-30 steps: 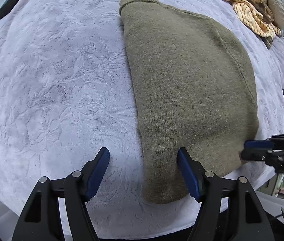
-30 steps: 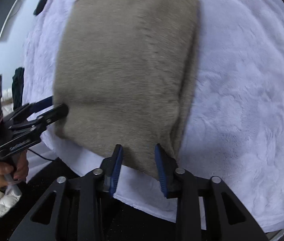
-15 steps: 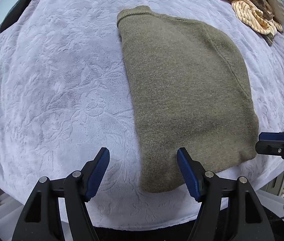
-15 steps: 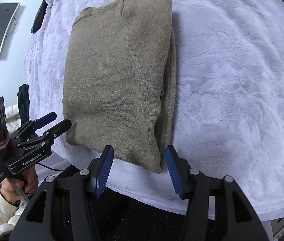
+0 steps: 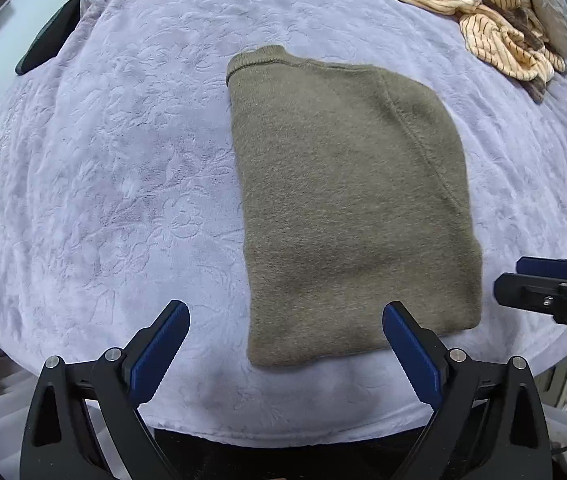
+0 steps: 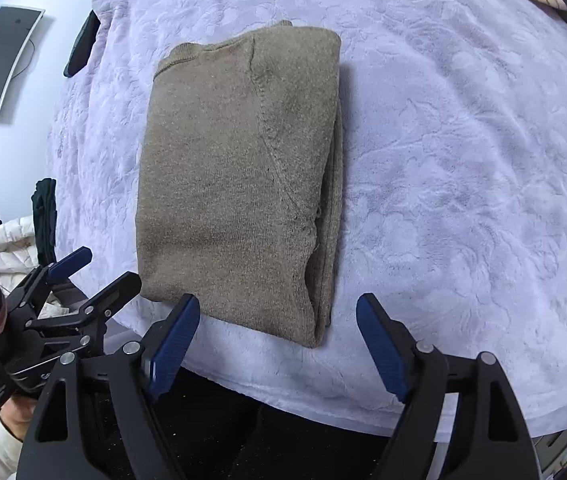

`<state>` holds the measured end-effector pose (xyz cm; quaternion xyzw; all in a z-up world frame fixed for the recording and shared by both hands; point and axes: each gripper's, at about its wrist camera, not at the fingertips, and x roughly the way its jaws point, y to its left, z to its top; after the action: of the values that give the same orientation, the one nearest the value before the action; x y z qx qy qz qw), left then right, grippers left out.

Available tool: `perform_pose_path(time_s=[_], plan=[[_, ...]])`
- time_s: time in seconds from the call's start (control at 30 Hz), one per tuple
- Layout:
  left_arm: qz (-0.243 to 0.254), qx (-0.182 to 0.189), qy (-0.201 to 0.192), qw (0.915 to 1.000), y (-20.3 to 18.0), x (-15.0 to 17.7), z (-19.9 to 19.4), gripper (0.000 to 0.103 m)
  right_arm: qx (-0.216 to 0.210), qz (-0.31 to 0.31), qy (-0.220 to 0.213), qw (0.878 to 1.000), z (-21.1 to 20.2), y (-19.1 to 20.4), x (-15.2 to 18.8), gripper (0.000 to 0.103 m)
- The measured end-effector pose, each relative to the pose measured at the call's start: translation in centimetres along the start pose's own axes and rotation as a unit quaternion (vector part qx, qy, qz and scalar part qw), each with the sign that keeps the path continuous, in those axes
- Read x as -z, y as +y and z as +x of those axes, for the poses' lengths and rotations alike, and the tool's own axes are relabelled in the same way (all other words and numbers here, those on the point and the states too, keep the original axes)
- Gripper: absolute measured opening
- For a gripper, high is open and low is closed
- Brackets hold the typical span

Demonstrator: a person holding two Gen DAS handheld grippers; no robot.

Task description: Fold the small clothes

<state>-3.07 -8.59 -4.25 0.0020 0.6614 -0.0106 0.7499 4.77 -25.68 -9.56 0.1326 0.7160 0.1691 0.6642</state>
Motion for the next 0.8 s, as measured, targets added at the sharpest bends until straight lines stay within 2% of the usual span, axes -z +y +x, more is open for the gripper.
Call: perform_pose_path(time_s=[0.23, 0.33, 0.5, 0.8], plan=[[-0.003, -0.031, -0.017, 0.9994, -0.7, -0.6, -1.6, 0.098, 0.032, 0.000, -0.038, 0.999, -1.4, 1.1, 0.0, 0.086], [0.006, -0.033, -0.020, 0.9992, -0.9, -0.8, -1.7, 0.098, 0.045, -0.003, -0.055, 0.997, -2.1, 1.9, 0.1, 0.103], [0.000, -0.016, -0.009, 0.9998, -0.3, -1.1, -1.6, 0.098, 0.064, -0.001, -0.075, 0.995, -2.8, 3.2, 0.6, 0.103], [-0.017, -0.027, -0.004, 0.9995, 1.8, -1.0, -1.6, 0.098, 0.096, 0.030, -0.074, 0.992, -2.4, 4.9, 1.4, 0.103]])
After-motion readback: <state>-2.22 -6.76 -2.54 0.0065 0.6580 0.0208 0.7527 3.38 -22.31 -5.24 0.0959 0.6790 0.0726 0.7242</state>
